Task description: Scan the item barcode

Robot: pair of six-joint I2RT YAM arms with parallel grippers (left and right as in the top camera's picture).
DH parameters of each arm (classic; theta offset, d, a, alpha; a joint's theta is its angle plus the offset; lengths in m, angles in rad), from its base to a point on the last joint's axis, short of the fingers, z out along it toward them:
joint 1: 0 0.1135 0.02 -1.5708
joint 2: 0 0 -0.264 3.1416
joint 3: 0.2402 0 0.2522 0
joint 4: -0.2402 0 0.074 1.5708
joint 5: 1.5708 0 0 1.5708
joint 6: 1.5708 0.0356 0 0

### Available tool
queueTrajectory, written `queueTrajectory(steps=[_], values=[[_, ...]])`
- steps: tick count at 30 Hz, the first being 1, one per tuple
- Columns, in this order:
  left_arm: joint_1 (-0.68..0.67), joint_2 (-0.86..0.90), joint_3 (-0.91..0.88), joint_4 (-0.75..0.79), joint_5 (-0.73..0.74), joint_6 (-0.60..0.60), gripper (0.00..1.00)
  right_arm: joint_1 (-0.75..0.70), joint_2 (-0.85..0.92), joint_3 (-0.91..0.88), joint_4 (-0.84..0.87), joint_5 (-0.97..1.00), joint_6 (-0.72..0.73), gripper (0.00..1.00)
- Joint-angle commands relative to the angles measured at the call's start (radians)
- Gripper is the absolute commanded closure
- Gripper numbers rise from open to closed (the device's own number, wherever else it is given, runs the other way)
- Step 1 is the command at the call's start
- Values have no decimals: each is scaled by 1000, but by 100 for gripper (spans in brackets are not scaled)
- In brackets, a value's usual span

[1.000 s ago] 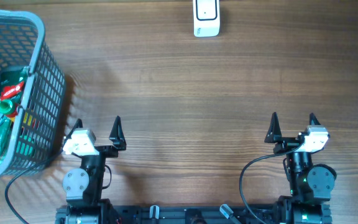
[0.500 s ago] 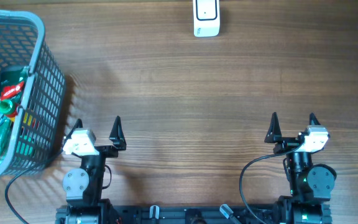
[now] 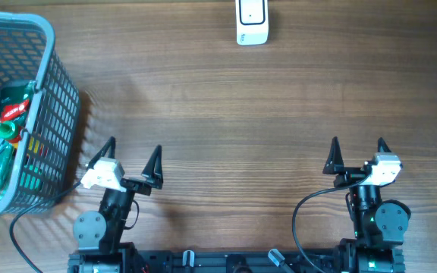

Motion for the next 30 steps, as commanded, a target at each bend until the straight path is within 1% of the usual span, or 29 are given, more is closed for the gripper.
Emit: queueTrajectory(steps=[1, 5, 9, 15, 17, 18, 22, 24, 27, 28, 29, 30], values=[[-5, -7, 81, -11, 87, -46, 0, 6, -5, -1, 2, 10, -12, 0], [-5, 6, 173, -53, 87, -46, 0, 6, -5, -1, 2, 10, -12, 0], [-5, 60, 274, -93, 87, -46, 0, 6, -5, -1, 2, 10, -12, 0], [-5, 227, 472, -145, 87, -48, 0, 6, -5, -1, 2, 10, -12, 0], [-5, 296, 566, -175, 87, -98, 0, 6, -5, -1, 2, 10, -12, 0], [-5, 334, 624, -203, 89, -122, 0, 6, -5, -1, 2, 10, -12, 0], [-5, 475, 868, -374, 106, -119, 0, 6, -5, -1, 2, 10, -12, 0], [-5, 539, 987, -489, 147, -116, 0, 6, -5, -1, 2, 10, -12, 0], [-5, 578, 1054, -618, 200, -116, 0, 6, -5, -1, 2, 10, -12, 0], [-5, 583, 1054, -634, 215, -110, 0, 6, -5, -1, 2, 10, -12, 0], [-5, 586, 1054, -643, 229, -85, 0, 6, -5, -1, 2, 10, -13, 0], [-5, 591, 1054, -647, 255, -35, 0, 6, -5, -1, 2, 10, -12, 0]])
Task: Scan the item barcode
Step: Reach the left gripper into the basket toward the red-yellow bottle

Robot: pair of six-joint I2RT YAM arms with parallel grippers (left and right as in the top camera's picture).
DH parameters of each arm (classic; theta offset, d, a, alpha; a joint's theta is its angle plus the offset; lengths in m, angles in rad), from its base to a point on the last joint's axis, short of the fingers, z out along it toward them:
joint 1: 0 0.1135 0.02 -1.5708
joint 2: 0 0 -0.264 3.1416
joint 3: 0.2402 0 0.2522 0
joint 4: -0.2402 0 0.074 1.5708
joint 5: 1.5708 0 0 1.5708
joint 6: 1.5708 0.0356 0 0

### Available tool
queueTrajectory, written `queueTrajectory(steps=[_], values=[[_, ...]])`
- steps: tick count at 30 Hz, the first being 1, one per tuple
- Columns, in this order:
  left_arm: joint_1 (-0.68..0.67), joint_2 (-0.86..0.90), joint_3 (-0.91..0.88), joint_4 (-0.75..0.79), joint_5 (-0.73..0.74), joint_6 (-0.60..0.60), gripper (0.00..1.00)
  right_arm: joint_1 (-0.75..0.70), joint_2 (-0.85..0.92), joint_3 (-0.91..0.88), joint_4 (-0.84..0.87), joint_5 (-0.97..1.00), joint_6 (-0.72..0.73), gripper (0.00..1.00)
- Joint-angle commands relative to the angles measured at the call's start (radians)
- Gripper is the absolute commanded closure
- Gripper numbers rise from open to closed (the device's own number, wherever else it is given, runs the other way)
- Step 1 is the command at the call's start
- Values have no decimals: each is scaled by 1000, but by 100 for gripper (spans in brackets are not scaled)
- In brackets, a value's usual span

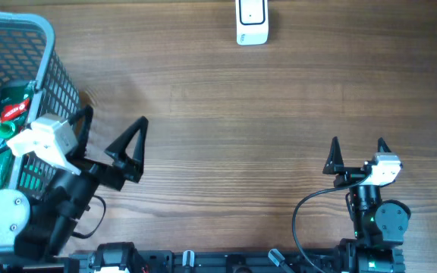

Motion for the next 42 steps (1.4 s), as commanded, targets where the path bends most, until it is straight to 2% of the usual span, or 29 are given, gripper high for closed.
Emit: queueTrajectory(steps=[1, 5, 8, 10, 16, 23, 25, 29, 34, 38, 42], values=[[-5, 32, 14, -37, 108, 84, 0, 6, -5, -1, 2, 10, -12, 0], [-3, 57, 44, -55, 29, 74, 0, 6, -5, -1, 2, 10, -12, 0], [-3, 108, 114, -120, -172, 23, 0, 6, -5, -1, 2, 10, -12, 0], [-3, 171, 203, -199, -330, 1, 0, 6, -5, -1, 2, 10, -12, 0], [-3, 384, 488, -377, -554, -27, 0, 6, -5, -1, 2, 10, -12, 0], [1, 566, 703, -457, -835, -146, 0, 6, -5, -1, 2, 10, -12, 0], [23, 597, 711, -461, -847, -162, 0, 6, -5, -1, 2, 10, -12, 0], [145, 674, 711, -525, -830, -286, 0, 6, -5, -1, 2, 10, -12, 0], [357, 777, 711, -584, -676, -320, 0, 6, -5, -1, 2, 10, -12, 0], [529, 840, 711, -647, -594, -425, 0, 6, -5, -1, 2, 10, -12, 0], [623, 922, 711, -698, -509, -428, 0, 6, -5, -1, 2, 10, -13, 0]])
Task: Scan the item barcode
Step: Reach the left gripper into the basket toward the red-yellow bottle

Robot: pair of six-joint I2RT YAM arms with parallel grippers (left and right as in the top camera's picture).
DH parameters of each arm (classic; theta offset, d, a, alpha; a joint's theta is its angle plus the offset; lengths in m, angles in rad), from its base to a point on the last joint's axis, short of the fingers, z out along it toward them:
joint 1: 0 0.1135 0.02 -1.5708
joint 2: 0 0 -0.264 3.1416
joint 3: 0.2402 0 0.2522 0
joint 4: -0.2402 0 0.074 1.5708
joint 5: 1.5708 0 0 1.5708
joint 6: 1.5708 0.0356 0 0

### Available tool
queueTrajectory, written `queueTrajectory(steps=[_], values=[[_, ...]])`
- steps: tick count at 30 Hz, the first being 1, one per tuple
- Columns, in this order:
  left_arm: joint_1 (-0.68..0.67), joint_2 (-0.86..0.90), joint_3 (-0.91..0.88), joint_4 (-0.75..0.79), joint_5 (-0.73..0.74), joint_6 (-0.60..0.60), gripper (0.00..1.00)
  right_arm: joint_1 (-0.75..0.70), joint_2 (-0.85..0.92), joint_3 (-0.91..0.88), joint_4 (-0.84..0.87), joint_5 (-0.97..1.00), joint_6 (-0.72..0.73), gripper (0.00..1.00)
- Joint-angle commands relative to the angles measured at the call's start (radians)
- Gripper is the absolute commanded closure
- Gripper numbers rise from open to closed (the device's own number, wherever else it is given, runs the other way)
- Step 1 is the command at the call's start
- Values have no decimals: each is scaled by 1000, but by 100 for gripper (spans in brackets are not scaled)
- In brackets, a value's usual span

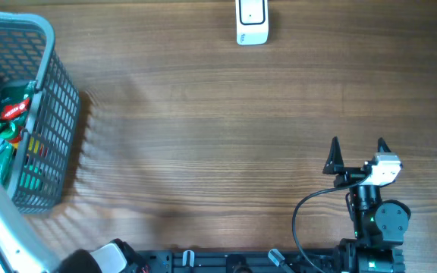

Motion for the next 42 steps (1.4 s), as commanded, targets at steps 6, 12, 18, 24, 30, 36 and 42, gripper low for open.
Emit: queueTrajectory(steps=[6, 12, 18, 24, 30, 36, 42], values=[[73, 198, 9, -54, 122, -41, 0, 6, -5, -1, 2, 10, -12, 0], [75, 335, 9, -65, 103, -27, 0, 6, -5, -1, 2, 10, -12, 0], [74, 413, -3, -67, 69, -24, 0, 6, -5, -1, 2, 10, -12, 0], [73, 447, -82, 3, 69, -23, 0, 6, -5, -1, 2, 10, -12, 0], [73, 467, -164, 94, 72, 3, 12, 6, -5, -1, 2, 10, -12, 0], [73, 467, -184, 114, 72, 3, 45, 6, -5, -1, 2, 10, -12, 0], [73, 459, -183, 114, 72, 23, 53, 6, -5, -1, 2, 10, -12, 0]])
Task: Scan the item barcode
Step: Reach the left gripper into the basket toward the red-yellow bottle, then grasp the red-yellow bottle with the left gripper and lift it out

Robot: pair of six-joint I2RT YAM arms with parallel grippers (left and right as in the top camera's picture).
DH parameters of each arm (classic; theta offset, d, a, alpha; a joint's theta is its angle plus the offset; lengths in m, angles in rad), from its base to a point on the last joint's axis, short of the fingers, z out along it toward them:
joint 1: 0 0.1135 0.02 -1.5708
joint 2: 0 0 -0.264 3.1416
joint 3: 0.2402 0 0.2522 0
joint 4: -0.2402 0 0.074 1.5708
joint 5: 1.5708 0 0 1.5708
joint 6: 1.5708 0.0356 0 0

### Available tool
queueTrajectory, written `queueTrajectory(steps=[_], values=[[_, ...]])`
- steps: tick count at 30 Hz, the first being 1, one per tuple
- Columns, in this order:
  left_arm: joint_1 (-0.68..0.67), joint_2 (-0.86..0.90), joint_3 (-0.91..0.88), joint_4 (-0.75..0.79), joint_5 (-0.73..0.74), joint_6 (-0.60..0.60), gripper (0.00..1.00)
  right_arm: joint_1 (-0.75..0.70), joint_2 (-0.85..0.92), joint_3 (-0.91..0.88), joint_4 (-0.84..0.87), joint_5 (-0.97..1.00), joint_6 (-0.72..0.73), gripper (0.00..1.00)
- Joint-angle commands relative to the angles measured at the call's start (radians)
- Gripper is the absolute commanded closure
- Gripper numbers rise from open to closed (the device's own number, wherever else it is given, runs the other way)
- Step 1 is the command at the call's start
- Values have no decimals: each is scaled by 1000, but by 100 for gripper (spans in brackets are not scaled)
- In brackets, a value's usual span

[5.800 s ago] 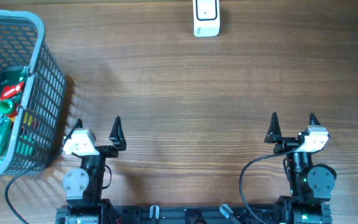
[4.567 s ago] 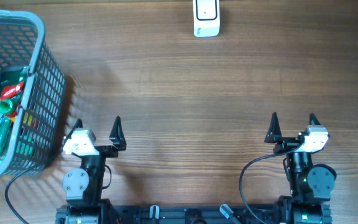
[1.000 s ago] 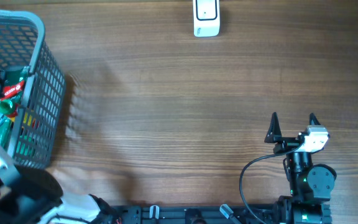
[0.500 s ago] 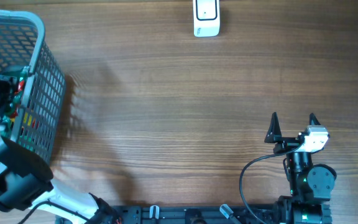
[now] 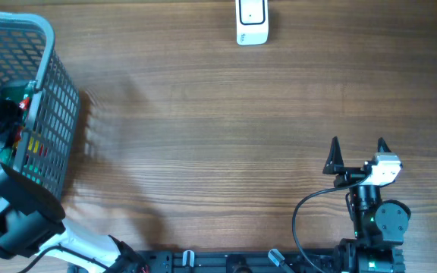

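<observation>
A grey mesh basket (image 5: 48, 91) stands at the table's left edge. In it lies a green packet with red print (image 5: 15, 94), mostly covered. My left arm (image 5: 14, 220) comes up from the bottom left corner and reaches down into the basket. Its gripper shows only as a dark shape over the packet, with its fingers hidden. The white barcode scanner (image 5: 252, 21) sits at the far middle edge of the table. My right gripper (image 5: 356, 150) rests open near the front right, holding nothing.
The basket's tall wall (image 5: 63, 114) stands between its contents and the wooden table (image 5: 218, 136). A black cable (image 5: 309, 208) loops beside the right arm's base.
The left arm has shifted further over the basket. Its dark wrist end now covers more of the green packet, and the arm's black link shows at the bottom left. The right arm is unchanged.
Both grippers first rested open at the front of the table. Then the left gripper was open beside the basket's wall. Later the arm was at the frame's left edge over the basket, and now its gripper is down inside over the packet.
</observation>
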Motion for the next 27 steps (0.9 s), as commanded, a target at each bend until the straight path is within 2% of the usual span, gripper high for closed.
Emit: queueTrajectory(steps=[1, 3, 6, 19, 27], values=[[2, 32, -45, -3, -10, 14, 53, 6, -5, -1, 2, 10, -13, 0], [2, 19, -34, -9, -10, 16, 55, 6, -5, -1, 2, 10, -12, 0], [2, -11, -3, -24, -10, 17, 64, 6, -5, -1, 2, 10, -12, 0], [3, -146, 32, -27, 5, 16, 65, 6, -5, -1, 2, 10, -13, 0], [3, -248, 167, -41, 94, 16, 64, 6, -5, -1, 2, 10, -13, 0]])
